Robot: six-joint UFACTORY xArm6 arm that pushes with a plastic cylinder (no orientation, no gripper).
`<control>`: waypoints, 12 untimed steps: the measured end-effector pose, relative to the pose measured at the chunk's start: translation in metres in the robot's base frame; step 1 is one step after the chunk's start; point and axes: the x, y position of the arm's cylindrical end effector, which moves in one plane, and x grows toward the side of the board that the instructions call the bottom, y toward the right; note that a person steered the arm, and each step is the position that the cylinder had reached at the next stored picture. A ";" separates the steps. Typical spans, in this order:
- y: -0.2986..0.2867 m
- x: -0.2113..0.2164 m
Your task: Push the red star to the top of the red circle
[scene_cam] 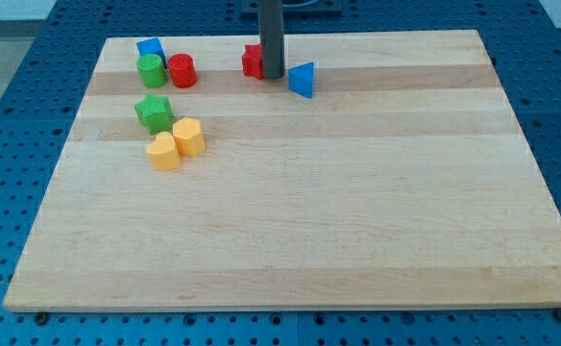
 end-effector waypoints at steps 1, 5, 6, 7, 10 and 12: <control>-0.006 -0.014; -0.022 -0.063; -0.040 -0.059; -0.059 -0.044; -0.112 -0.037; -0.001 -0.037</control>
